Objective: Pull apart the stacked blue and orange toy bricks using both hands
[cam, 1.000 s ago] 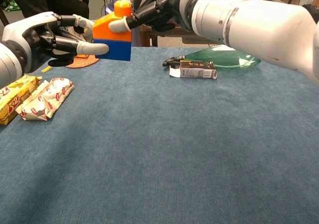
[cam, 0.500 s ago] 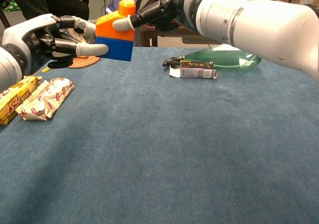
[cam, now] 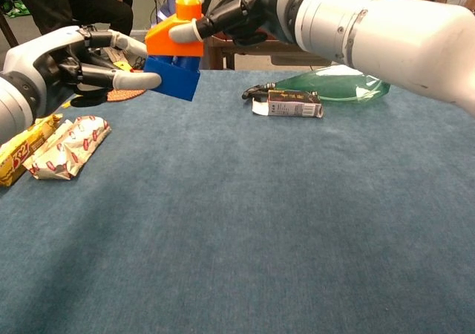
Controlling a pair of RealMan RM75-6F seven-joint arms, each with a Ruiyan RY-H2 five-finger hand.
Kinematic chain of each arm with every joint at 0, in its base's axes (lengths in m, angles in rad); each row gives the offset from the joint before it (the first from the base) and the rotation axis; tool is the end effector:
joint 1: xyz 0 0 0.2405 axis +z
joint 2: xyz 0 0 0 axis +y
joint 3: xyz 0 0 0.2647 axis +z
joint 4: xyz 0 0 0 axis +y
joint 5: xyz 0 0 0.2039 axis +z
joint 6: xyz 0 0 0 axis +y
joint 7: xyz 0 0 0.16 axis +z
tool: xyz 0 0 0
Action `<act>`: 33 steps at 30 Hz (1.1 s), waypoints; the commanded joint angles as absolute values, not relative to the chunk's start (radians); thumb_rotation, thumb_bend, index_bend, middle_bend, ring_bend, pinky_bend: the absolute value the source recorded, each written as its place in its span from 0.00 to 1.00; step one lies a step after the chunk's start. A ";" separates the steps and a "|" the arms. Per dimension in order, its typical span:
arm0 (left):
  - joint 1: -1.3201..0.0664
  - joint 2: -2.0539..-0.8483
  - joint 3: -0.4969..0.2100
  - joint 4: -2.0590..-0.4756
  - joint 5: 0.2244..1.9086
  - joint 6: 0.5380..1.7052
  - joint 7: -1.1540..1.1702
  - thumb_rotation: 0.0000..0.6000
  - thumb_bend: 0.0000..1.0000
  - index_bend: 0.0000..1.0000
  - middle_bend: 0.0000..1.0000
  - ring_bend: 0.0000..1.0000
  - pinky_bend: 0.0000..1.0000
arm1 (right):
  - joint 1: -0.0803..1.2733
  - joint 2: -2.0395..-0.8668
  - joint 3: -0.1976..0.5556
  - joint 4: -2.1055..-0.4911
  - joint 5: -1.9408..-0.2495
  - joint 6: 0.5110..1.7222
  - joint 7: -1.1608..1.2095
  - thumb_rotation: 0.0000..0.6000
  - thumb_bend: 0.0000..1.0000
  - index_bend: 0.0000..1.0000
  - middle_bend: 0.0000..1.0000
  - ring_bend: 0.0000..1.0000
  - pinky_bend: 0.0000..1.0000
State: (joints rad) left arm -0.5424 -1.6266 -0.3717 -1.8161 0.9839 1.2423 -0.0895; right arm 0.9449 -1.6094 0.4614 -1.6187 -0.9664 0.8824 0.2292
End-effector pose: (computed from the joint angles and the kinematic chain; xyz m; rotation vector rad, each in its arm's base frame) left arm -0.1222 0.3246 0.0209 -1.0795 -1.7066 -1.5569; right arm 0.0029 -0.3859 -0.0027 1.6096 -1.7085 1.6364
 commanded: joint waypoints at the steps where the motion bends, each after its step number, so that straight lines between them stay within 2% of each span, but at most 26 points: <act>1: -0.539 -1.624 -0.365 -1.812 0.990 1.242 -0.085 1.00 0.00 0.85 1.00 1.00 1.00 | 0.939 -1.605 0.462 -1.624 -0.971 0.886 0.235 1.00 0.56 0.73 1.00 1.00 1.00; 9: -0.536 -1.595 -0.323 -1.798 0.981 1.206 -0.033 1.00 0.00 0.85 1.00 1.00 1.00 | 0.913 -1.581 0.426 -1.611 -1.004 0.919 0.193 1.00 0.56 0.73 1.00 1.00 1.00; 15: -0.551 -1.594 -0.284 -1.768 0.963 1.170 0.039 1.00 0.00 0.84 1.00 1.00 1.00 | 0.904 -1.584 0.340 -1.542 -1.033 0.945 0.054 1.00 0.56 0.73 1.00 1.00 1.00; 18: -0.564 -1.602 -0.260 -1.743 0.969 1.158 0.089 1.00 0.00 0.79 1.00 1.00 1.00 | 0.904 -1.588 0.290 -1.509 -1.043 0.944 -0.032 1.00 0.51 0.73 1.00 1.00 1.00; 20: -0.570 -1.613 -0.246 -1.726 0.983 1.165 0.120 1.00 0.00 0.68 1.00 1.00 1.00 | 0.905 -1.588 0.263 -1.496 -1.039 0.937 -0.088 1.00 0.37 0.66 1.00 1.00 1.00; 22: -0.574 -1.621 -0.231 -1.711 1.001 1.177 0.158 1.00 0.00 0.49 1.00 1.00 1.00 | 0.904 -1.591 0.247 -1.490 -1.033 0.938 -0.132 1.00 0.14 0.53 1.00 1.00 1.00; 24: -0.573 -1.629 -0.224 -1.701 1.018 1.195 0.180 1.00 0.00 0.37 1.00 1.00 1.00 | 0.902 -1.592 0.241 -1.491 -1.029 0.941 -0.153 1.00 0.02 0.41 1.00 1.00 1.00; 26: -0.569 -1.639 -0.218 -1.690 1.044 1.224 0.200 1.00 0.00 0.28 1.00 1.00 1.00 | 0.897 -1.589 0.241 -1.500 -1.026 0.944 -0.160 1.00 0.00 0.30 1.00 1.00 1.00; 28: -0.564 -1.644 -0.217 -1.685 1.061 1.246 0.210 1.00 0.00 0.24 1.00 1.00 1.00 | 0.892 -1.585 0.243 -1.509 -1.029 0.948 -0.161 1.00 0.00 0.24 1.00 1.00 1.00; 33: -0.546 -1.642 -0.220 -1.690 1.078 1.292 0.238 1.00 0.00 0.20 1.00 1.00 1.00 | 0.869 -1.559 0.242 -1.540 -1.052 0.971 -0.158 1.00 0.00 0.16 0.98 1.00 1.00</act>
State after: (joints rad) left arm -0.5521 -1.6424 -0.2195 -1.6882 1.0729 1.2829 0.2304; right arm 0.8755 -1.5672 0.2428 -1.5318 -1.0457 0.9645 -0.1586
